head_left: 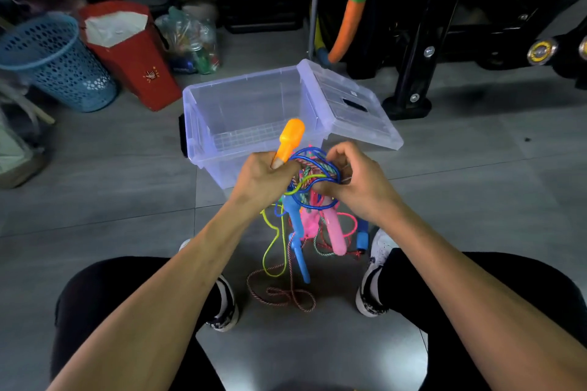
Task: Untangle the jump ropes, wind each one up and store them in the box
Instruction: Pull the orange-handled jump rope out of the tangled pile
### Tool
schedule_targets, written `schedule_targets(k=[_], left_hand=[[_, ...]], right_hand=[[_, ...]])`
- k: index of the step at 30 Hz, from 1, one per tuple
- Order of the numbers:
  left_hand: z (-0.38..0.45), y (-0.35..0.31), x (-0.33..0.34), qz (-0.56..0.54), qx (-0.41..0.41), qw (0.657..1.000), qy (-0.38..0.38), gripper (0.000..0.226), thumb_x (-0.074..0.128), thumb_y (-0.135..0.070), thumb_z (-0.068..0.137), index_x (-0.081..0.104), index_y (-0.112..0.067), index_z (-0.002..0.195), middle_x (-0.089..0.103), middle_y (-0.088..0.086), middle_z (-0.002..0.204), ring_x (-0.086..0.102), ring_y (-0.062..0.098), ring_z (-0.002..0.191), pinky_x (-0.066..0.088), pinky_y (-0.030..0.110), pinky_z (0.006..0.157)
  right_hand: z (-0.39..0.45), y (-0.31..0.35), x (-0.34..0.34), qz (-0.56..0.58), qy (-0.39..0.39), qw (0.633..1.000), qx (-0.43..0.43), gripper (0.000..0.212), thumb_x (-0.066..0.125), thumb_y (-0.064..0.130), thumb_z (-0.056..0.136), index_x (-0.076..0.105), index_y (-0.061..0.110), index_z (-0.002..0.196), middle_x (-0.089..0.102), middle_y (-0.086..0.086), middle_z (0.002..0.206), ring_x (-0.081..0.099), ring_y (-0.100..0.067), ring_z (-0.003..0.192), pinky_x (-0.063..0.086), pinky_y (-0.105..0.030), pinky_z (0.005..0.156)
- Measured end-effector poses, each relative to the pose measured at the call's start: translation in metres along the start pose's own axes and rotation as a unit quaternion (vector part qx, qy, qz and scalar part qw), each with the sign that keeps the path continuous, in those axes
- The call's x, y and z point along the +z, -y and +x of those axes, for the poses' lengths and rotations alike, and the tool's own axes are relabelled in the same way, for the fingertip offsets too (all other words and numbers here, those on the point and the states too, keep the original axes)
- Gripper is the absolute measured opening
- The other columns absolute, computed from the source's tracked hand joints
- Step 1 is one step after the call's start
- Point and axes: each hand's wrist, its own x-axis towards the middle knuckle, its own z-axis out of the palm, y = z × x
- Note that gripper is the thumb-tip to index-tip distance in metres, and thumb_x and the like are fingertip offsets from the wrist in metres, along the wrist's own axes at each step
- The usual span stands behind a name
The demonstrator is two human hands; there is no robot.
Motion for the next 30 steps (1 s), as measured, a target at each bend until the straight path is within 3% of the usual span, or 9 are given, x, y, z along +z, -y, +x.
schedule_targets(k=[3,8,11,15,19,21,24,26,30], left_hand=[[0.000,-0.001,-0.003,-0.028,-0.008,1.000,-0.011,0.018,0.063,-0.022,0.083,0.053,-0.014,0.070,0.041,0.005,0.057,0.034,0.018,0.049,0.029,0.027,0.049],[0.023,0.006,-0.032,-0.157,-0.069,0.978,-0.122,0.022,0.064,-0.021,0.084,0.053,-0.014,0.066,0.043,-0.004,0.043,0.031,0.014,0.035,0.026,0.021,0.043],[0.017,0.002,-0.028,-0.172,-0.060,0.981,-0.068,0.023,0.064,-0.019,0.086,0.054,-0.011,0.067,0.043,-0.003,0.042,0.030,0.014,0.033,0.025,0.019,0.040],[0.004,-0.007,-0.021,-0.105,-0.029,0.994,0.008,0.023,0.064,-0.019,0.088,0.056,-0.011,0.068,0.046,-0.002,0.043,0.035,0.013,0.032,0.027,0.017,0.038],[-0.006,-0.010,-0.019,-0.084,0.004,0.994,0.066,0.022,0.063,-0.019,0.090,0.057,-0.011,0.070,0.048,-0.002,0.044,0.040,0.012,0.033,0.031,0.018,0.038],[-0.010,-0.010,-0.019,-0.142,0.014,0.985,0.094,0.024,0.064,-0.017,0.089,0.060,-0.014,0.066,0.047,0.001,0.044,0.038,0.012,0.034,0.030,0.019,0.038],[-0.010,-0.012,-0.024,-0.189,0.023,0.979,0.076,0.020,0.064,-0.016,0.089,0.061,-0.007,0.072,0.045,0.003,0.044,0.035,0.016,0.034,0.027,0.023,0.041],[-0.006,-0.009,-0.028,-0.169,0.021,0.984,0.042,0.018,0.062,-0.015,0.091,0.057,-0.003,0.079,0.045,0.002,0.043,0.035,0.016,0.034,0.029,0.022,0.039],[0.001,0.006,-0.028,-0.068,0.006,0.997,-0.024,0.029,0.065,-0.019,0.090,0.049,-0.012,0.067,0.049,0.004,0.049,0.039,0.016,0.034,0.032,0.018,0.037]], right_hand=[[0.001,-0.004,-0.001,-0.049,-0.018,0.998,0.017,0.045,0.086,0.028,0.068,0.050,0.025,0.093,0.057,0.006,0.069,0.049,0.000,0.054,0.040,-0.018,0.053],[-0.001,-0.002,-0.011,0.038,-0.012,0.999,0.035,0.018,0.074,0.014,0.083,0.060,0.026,0.080,0.064,0.000,0.065,0.053,-0.008,0.050,0.042,-0.025,0.056],[0.003,-0.015,-0.022,-0.009,-0.060,0.994,0.093,0.014,0.071,0.019,0.084,0.062,0.023,0.075,0.062,0.004,0.059,0.057,-0.011,0.052,0.043,-0.024,0.055],[0.005,-0.024,-0.013,-0.135,-0.016,0.988,0.077,0.020,0.070,0.025,0.086,0.068,0.022,0.106,0.065,0.003,0.096,0.062,-0.014,0.088,0.041,-0.020,0.074],[0.005,-0.009,0.004,0.053,0.080,0.991,0.098,0.029,0.073,0.031,0.085,0.063,0.028,0.112,0.065,0.004,0.111,0.063,-0.012,0.097,0.047,-0.025,0.084],[0.006,-0.005,0.009,0.049,0.152,0.984,0.079,0.040,0.078,0.030,0.078,0.062,0.028,0.115,0.068,0.005,0.111,0.064,-0.012,0.102,0.050,-0.029,0.090],[0.009,-0.003,0.015,0.087,0.175,0.978,0.072,0.033,0.078,0.012,0.073,0.063,0.020,0.101,0.071,0.001,0.091,0.066,-0.016,0.086,0.052,-0.042,0.086],[0.013,-0.003,0.018,0.045,0.157,0.984,0.066,0.021,0.077,0.021,0.066,0.062,0.024,0.080,0.066,0.002,0.073,0.062,-0.017,0.072,0.052,-0.046,0.077],[0.010,-0.002,0.015,-0.059,0.047,0.996,0.038,0.018,0.078,0.027,0.072,0.062,0.019,0.073,0.060,0.003,0.062,0.055,-0.014,0.058,0.047,-0.032,0.060]])
